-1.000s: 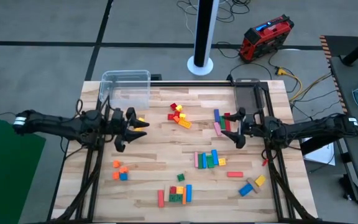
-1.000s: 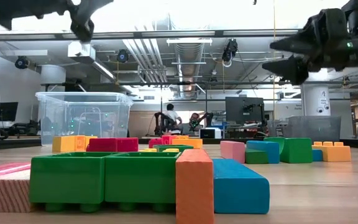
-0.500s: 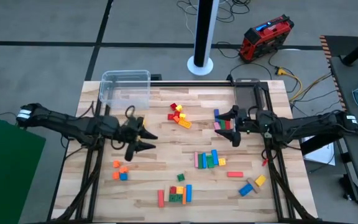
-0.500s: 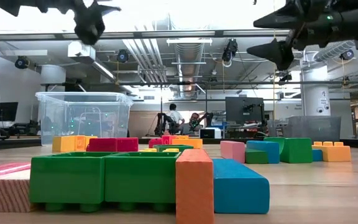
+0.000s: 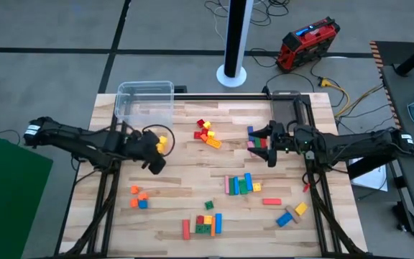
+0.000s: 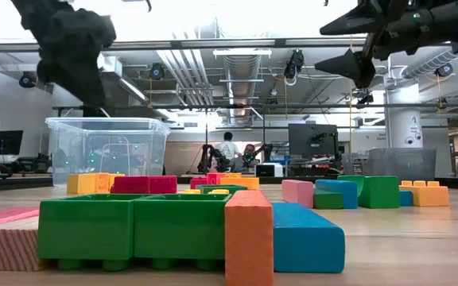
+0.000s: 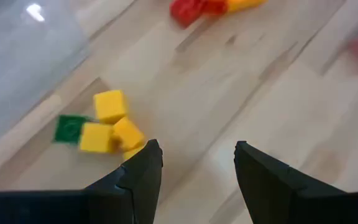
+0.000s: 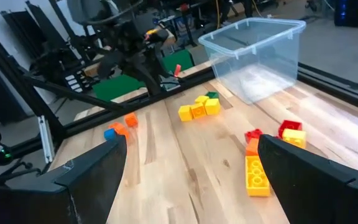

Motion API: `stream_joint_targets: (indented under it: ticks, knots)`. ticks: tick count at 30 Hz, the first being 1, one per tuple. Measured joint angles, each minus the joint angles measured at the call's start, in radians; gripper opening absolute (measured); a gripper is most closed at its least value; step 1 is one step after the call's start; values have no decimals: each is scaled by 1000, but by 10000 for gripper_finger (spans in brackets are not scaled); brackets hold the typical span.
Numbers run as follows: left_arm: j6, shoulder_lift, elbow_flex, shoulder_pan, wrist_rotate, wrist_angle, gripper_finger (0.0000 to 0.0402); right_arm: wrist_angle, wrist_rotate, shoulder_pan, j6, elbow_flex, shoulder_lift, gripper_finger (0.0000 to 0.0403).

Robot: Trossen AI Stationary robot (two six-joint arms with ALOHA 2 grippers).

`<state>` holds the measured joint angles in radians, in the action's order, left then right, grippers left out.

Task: Sort blocks by size
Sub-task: Put the yellow square wooden block into the transparent bin

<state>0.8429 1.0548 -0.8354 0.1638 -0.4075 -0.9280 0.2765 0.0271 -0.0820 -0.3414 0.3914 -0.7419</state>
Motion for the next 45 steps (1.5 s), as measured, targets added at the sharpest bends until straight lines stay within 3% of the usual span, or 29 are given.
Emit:
stream_joint_targets:
  ticks: [5, 11, 16, 30, 45]
  knots:
    - [-63, 104, -41, -2, -25, -1, 178, -14, 1, -20, 12, 0, 7, 354]
    - [14, 213, -38, 4, 97, -8, 178, -15, 1, -42, 44, 0, 7, 354]
    - [70, 280, -20, -2, 111, -45, 178, -16, 1, -54, 65, 0, 7, 354]
    - [98, 263, -1, -43, 9, -93, 207, -19, 1, -56, 63, -1, 7, 354]
    - [146, 263, 139, -84, 43, -45, 255, -19, 1, -56, 64, -1, 7, 354]
